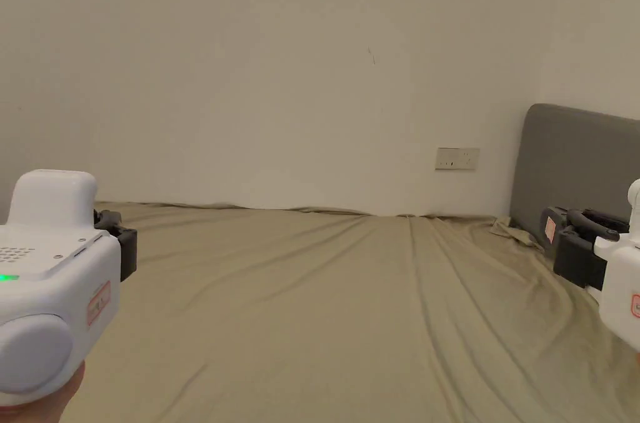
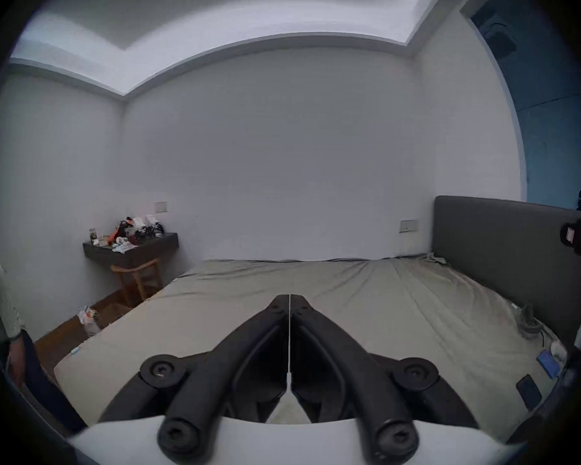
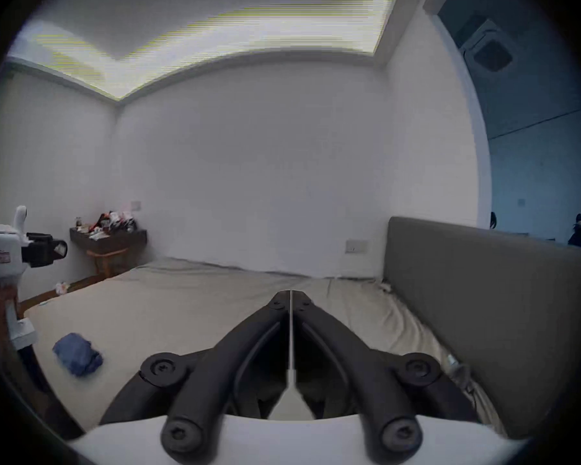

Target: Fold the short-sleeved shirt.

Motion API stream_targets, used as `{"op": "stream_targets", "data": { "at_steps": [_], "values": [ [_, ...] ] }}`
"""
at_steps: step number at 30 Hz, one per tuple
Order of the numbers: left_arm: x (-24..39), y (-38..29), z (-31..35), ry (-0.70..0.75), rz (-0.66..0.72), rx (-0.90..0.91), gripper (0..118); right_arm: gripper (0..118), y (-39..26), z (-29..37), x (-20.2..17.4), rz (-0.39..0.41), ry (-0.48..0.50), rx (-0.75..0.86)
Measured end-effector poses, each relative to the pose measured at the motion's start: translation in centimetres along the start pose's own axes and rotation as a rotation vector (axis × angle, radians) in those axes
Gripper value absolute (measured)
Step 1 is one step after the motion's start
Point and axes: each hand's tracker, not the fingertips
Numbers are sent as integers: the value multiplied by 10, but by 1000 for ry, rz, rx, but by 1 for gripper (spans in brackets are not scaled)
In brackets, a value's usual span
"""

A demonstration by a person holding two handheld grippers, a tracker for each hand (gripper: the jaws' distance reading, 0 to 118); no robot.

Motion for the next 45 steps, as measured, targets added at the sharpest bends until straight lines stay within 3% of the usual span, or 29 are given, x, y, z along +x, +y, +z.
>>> {"op": "stream_targets", "data": {
  "at_steps": [1, 2, 3, 4, 22, 45],
  "values": [
    [5, 1, 1, 51, -22, 13, 50, 79, 0, 0, 1, 7, -18, 0],
    [8, 2, 0, 53, -24, 15, 105, 118, -1, -3, 1, 17, -38, -10],
    [9, 3, -2, 32, -15, -8, 118, 118, -7, -3, 3, 21, -52, -40],
    [10, -4, 0, -81, 25, 31, 118, 118, -12, 0, 4, 34, -74, 3],
    [29, 9, 16, -56, -65, 20, 118, 118, -10, 7, 0, 13, -73, -18],
    [14, 9, 16, -53, 12, 27, 118, 118, -10, -2, -7, 8, -59, -36]
  ]
}}
